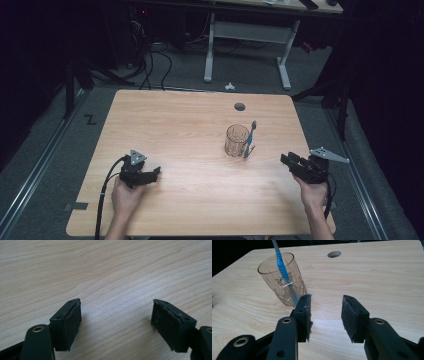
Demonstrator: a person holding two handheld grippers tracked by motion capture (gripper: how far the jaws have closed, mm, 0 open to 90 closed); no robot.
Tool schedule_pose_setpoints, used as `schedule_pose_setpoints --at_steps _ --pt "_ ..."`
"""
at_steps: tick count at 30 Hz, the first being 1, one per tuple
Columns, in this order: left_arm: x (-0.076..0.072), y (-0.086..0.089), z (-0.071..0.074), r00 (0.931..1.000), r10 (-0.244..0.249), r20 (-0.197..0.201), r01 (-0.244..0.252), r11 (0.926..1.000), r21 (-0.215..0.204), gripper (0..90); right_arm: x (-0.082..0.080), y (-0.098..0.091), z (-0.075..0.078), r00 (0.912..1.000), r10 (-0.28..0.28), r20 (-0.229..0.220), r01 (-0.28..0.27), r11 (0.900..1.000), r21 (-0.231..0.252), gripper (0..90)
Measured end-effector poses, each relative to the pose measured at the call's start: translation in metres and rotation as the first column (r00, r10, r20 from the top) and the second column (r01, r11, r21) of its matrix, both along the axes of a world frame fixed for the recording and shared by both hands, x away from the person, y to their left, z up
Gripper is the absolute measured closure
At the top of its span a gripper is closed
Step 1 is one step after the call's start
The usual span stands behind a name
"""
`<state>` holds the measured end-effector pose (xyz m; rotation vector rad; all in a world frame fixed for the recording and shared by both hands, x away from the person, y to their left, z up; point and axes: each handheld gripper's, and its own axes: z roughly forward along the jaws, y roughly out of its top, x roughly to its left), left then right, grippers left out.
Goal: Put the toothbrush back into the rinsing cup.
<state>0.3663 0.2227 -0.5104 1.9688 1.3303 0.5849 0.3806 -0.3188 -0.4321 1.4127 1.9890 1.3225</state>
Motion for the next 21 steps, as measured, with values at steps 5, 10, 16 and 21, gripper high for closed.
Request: schedule_pose_setpoints --at_steps 5,10,16,21 --pt "0.000 0.000 0.000 1.0000 0.000 0.000 0.000 1.0000 0.000 24.7 0.000 -0.002 -0.005 0.9999 -0.006 -0.013 0.006 1.0000 0.002 59.8" --pt "0.000 0.000 0.000 1.0000 0.000 0.000 0.000 1.0000 0.000 24.7 0.000 -0.003 -0.008 0.9997 -0.013 -0.019 0.013 0.9999 -0.005 59.8" --pt "0.000 0.000 0.000 1.0000 0.001 0.000 -0.001 1.0000 0.000 24.7 0.001 -0.001 -0.010 0.9997 -0.011 -0.021 0.011 0.9998 -0.019 59.8" --pt "0.000 0.000 0.000 1.0000 0.000 0.000 0.000 1.0000 0.000 24.7 0.003 -0.001 -0.015 0.9994 -0.020 -0.028 0.019 0.9993 -0.031 59.7"
